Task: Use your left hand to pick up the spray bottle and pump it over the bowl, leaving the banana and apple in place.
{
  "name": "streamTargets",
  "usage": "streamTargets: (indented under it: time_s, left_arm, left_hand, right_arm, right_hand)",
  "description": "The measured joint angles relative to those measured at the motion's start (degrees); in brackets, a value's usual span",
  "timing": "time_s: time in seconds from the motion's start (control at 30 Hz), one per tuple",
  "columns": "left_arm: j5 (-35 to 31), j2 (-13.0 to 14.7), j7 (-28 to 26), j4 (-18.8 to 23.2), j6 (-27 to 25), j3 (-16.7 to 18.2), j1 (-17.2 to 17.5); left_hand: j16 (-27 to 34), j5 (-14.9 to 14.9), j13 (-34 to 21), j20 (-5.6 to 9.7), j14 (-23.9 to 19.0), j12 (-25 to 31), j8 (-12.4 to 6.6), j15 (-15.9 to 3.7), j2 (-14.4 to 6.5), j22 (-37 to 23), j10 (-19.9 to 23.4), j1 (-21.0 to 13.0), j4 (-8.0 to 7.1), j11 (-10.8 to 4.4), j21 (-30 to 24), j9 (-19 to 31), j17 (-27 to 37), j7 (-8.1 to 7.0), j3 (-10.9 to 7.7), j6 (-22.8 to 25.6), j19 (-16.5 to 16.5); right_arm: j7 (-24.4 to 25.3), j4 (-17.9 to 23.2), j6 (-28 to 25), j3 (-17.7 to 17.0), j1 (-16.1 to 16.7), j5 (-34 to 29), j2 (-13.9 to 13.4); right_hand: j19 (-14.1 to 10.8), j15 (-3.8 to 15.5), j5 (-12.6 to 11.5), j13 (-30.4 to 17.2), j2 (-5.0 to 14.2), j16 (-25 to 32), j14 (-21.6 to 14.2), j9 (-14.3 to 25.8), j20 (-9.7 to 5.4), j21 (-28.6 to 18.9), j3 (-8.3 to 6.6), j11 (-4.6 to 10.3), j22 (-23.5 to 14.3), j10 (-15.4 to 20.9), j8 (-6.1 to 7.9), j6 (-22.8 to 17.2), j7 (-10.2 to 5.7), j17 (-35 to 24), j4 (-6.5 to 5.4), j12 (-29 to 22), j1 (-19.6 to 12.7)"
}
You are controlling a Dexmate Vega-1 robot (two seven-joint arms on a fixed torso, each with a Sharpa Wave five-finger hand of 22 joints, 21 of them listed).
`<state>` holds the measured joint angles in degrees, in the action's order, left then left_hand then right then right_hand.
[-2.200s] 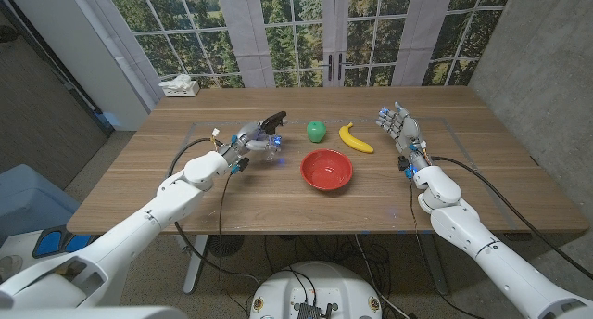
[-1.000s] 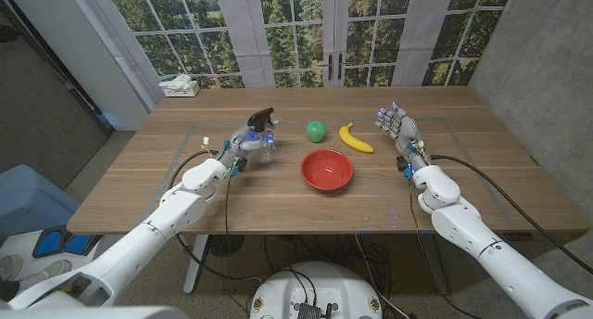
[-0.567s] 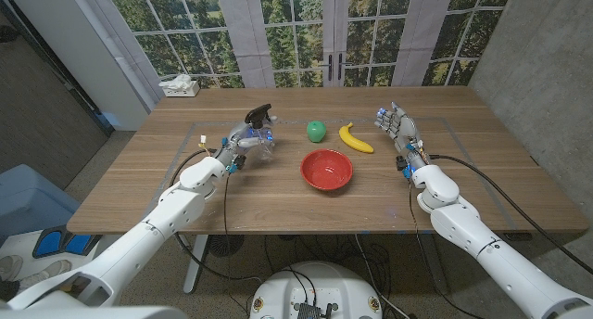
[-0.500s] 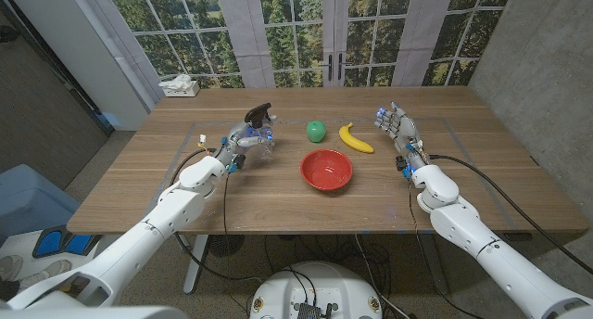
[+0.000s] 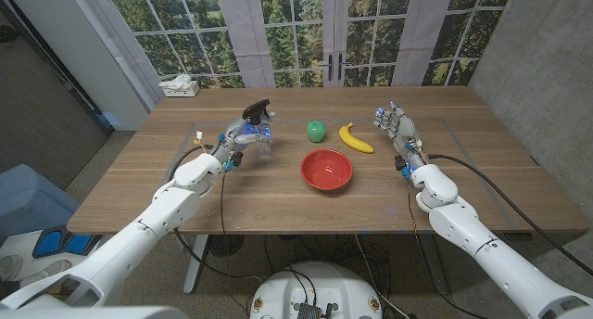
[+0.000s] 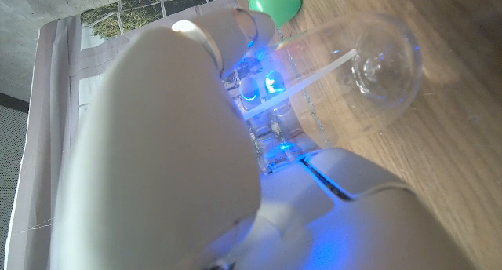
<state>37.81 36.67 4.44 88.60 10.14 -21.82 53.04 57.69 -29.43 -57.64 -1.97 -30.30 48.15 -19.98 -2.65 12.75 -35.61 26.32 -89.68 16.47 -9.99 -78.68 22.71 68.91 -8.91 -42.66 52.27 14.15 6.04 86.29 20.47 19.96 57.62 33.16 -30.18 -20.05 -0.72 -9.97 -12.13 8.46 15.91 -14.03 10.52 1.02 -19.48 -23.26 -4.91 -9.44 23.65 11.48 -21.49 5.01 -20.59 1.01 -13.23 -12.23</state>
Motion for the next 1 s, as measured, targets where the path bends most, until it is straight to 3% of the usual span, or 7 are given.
streamTargets:
  time_s: [1.0]
  left_arm:
    - [1.76,4.67,4.46,6.42,-3.9,-0.09,0.55]
  left_hand:
    - [1.05,0.84,0.09,-0.49,-0.22,1.05,-0.6,-0.25,0.31,1.32,0.69,-0.31,0.3,0.69,-0.76,1.62,-0.05,0.6,-0.3,-0.6,-0.12]
  right_arm:
    - [-0.87,-0.63,3.2,-0.26,1.53,0.56,0.68]
  right_hand:
    - [-0.41,0.0,0.0,0.01,0.0,0.0,0.0,0.0,0.0,0.88,0.0,0.0,0.0,-0.01,0.0,0.01,0.0,0.01,0.0,0.0,0.0]
